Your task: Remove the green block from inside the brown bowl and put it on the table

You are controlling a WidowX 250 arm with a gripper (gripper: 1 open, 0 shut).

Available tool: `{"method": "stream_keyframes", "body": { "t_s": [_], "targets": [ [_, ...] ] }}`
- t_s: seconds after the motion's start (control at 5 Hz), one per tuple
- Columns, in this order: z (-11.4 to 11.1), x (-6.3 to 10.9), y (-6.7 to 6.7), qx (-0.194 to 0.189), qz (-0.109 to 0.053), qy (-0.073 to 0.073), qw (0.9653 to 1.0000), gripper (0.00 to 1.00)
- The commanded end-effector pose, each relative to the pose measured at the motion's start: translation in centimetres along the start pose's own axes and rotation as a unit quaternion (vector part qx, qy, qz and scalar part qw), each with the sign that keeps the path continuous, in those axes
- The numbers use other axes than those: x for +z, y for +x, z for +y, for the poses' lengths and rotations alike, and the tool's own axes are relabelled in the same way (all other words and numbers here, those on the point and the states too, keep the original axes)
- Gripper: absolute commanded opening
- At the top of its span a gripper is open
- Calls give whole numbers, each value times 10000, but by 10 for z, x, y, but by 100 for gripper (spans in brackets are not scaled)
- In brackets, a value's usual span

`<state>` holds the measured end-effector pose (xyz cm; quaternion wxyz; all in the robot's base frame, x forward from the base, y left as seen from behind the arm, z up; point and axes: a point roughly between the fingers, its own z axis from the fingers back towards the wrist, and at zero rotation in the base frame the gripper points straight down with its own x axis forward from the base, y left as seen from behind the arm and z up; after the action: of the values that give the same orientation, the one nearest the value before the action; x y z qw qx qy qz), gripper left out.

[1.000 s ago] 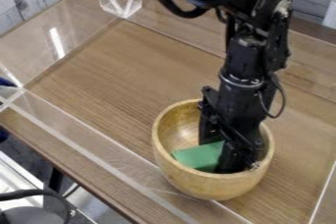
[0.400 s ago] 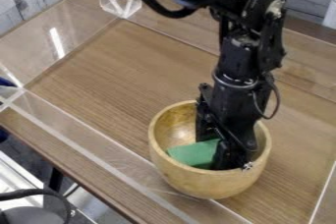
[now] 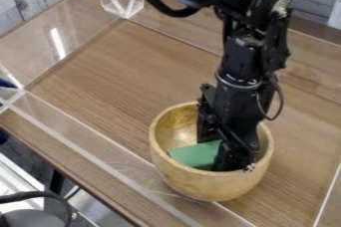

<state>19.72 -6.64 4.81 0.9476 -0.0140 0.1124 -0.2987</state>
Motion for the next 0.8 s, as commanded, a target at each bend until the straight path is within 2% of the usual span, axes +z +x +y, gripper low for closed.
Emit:
{"method": "stream_keyframes", "body": {
  "t_s": [0.0,0.4,0.6],
  "targets": [
    [3,12,2,-70,-148,77,9998,0],
    [2,10,5,-125,-405,253,9988,0],
    [6,8,5,-83,-366,299,9988,0]
  ]
}}
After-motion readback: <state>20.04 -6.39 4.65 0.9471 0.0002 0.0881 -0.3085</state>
